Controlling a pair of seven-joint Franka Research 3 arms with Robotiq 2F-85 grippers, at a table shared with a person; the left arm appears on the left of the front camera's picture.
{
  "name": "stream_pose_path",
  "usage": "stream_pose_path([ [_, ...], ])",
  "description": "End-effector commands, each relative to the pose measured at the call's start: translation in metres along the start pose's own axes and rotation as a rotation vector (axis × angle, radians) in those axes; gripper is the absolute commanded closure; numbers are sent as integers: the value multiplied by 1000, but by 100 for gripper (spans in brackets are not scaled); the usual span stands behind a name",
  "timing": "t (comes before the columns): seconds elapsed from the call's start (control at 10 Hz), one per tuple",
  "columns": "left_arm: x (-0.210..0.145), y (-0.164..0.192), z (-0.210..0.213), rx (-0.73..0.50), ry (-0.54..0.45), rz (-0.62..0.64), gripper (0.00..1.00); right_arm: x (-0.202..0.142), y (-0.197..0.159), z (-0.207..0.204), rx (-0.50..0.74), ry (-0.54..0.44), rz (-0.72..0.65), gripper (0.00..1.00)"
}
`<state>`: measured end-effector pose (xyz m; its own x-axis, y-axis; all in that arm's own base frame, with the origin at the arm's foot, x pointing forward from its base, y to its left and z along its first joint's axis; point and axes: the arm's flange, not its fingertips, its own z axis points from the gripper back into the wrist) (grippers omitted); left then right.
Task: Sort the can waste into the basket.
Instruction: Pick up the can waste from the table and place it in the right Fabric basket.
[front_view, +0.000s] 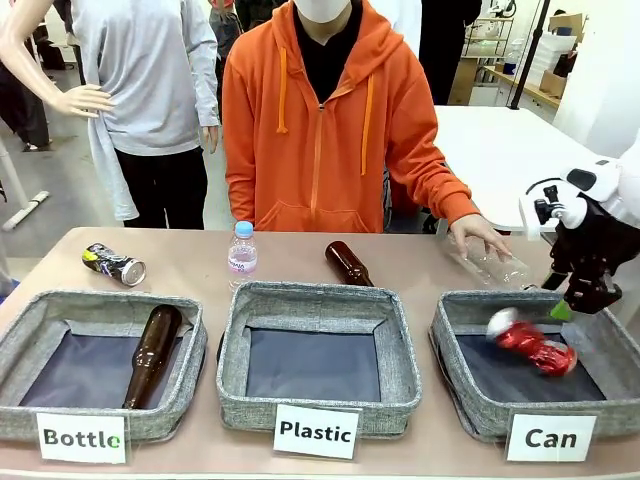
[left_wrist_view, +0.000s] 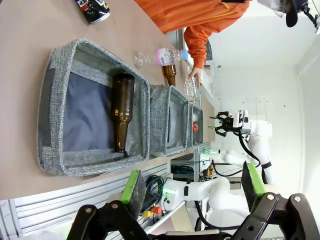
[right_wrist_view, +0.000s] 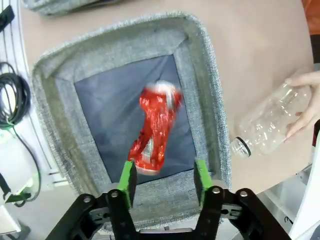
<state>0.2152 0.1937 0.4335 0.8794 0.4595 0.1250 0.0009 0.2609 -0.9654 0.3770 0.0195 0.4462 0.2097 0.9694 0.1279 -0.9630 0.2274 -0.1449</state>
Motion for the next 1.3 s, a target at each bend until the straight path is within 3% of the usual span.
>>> stream_pose_path([
  [0.0,0,-3,3,-2,15,8,0,-1,-2,-4,-47,-21,-8,0],
  [0.2,0,-3,3,-2,15,8,0,-1,-6,-1,-17,-117,-59,0],
  [0.3,0,-3,3,-2,15,8,0,-2,-10,7,91,-267,-194,0],
  [0.4,0,-3,3,-2,15,8,0,-6,-13,17,205,-438,-518,1],
  [0.5,0,-3,3,-2,15,8,0,-11,-15,29,410,-623,-889,1],
  [0.6,0,-3,3,-2,15,8,0,-22,-16,35,606,-878,-1147,1],
  [0.7,0,-3,3,-2,15,8,0,-34,-12,34,686,-1102,-1309,1],
  [0.8,0,-3,3,-2,15,8,0,-43,-11,31,766,-1253,-1430,1],
  [1.0,0,-3,3,-2,15,8,0,-50,-12,28,869,-1327,-1529,1],
  [1.2,0,-3,3,-2,15,8,0,-48,-11,29,762,-1369,-1672,1],
])
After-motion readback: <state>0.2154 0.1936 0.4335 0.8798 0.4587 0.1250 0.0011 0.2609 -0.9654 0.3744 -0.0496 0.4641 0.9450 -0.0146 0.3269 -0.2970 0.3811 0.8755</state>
